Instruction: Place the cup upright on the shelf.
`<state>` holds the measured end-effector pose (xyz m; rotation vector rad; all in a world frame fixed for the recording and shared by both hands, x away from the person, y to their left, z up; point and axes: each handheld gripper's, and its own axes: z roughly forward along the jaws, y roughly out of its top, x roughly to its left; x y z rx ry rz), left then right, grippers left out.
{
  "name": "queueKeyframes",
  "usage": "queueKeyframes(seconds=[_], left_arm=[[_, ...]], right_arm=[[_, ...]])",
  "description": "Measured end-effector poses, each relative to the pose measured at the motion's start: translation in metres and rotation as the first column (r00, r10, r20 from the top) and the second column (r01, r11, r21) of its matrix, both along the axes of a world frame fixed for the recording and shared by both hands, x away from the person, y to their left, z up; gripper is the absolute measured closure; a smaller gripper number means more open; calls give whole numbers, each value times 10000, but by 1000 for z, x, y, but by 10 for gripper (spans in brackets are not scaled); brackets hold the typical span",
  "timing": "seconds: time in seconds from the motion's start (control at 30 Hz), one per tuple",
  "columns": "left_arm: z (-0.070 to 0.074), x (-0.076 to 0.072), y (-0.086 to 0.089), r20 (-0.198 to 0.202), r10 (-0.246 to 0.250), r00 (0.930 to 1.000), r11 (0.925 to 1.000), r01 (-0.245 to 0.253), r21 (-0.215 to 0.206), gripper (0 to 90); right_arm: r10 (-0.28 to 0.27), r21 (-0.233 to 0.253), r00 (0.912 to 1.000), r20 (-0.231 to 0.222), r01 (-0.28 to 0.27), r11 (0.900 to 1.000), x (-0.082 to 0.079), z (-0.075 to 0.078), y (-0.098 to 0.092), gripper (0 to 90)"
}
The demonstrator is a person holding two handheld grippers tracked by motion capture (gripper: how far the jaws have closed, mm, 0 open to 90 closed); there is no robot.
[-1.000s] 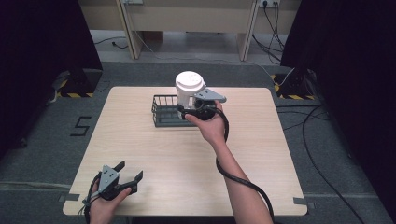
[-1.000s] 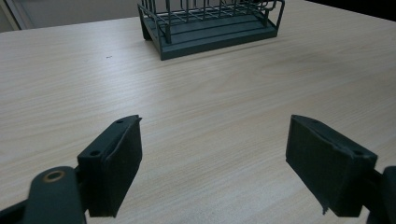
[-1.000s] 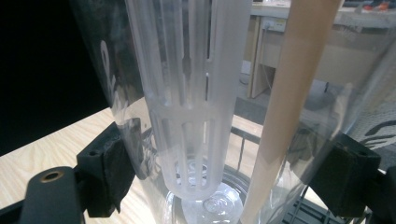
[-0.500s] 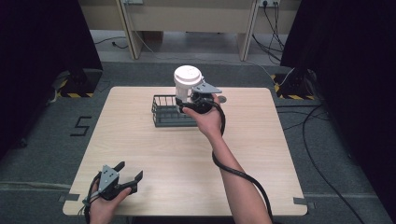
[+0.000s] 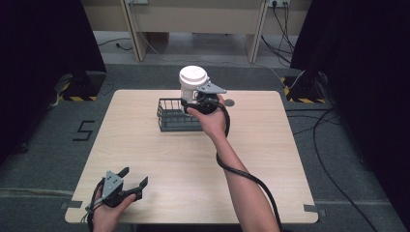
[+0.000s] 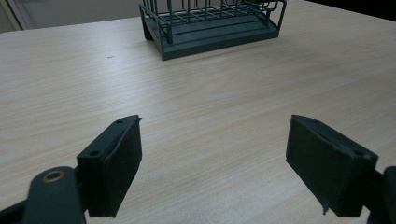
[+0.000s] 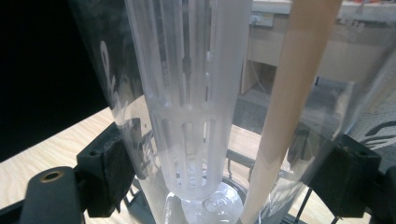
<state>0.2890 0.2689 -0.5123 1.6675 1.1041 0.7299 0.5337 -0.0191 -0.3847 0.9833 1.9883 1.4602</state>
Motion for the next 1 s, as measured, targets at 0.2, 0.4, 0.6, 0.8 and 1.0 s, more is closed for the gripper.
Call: queueKeyframes(seconds=[0.2, 0.4, 0.6, 0.8, 1.0], left_arm=[[0, 0, 0, 1, -29, 10000, 10000, 29, -17, 180], [0, 0, 0, 8, -48, 10000, 10000, 48, -3, 179], [0, 0, -1, 18, -88, 10000, 10000, 88, -21, 179], [0, 0, 0, 18, -94, 10000, 10000, 94, -16, 179], [0, 0, -1, 20, -116, 9999, 9999, 116, -15, 179]], right_arm=[[-152, -42, 9998, -159, 151, 9999, 9, -5, 3, 186], [-226, -94, 9990, -374, 223, 9997, 16, -12, 7, 186], [-269, -128, 9989, -371, 265, 9996, 20, -14, 11, 186], [-337, -143, 9983, -484, 331, 9994, 27, -19, 14, 185], [-415, -145, 9977, -527, 408, 9991, 31, -21, 16, 186]])
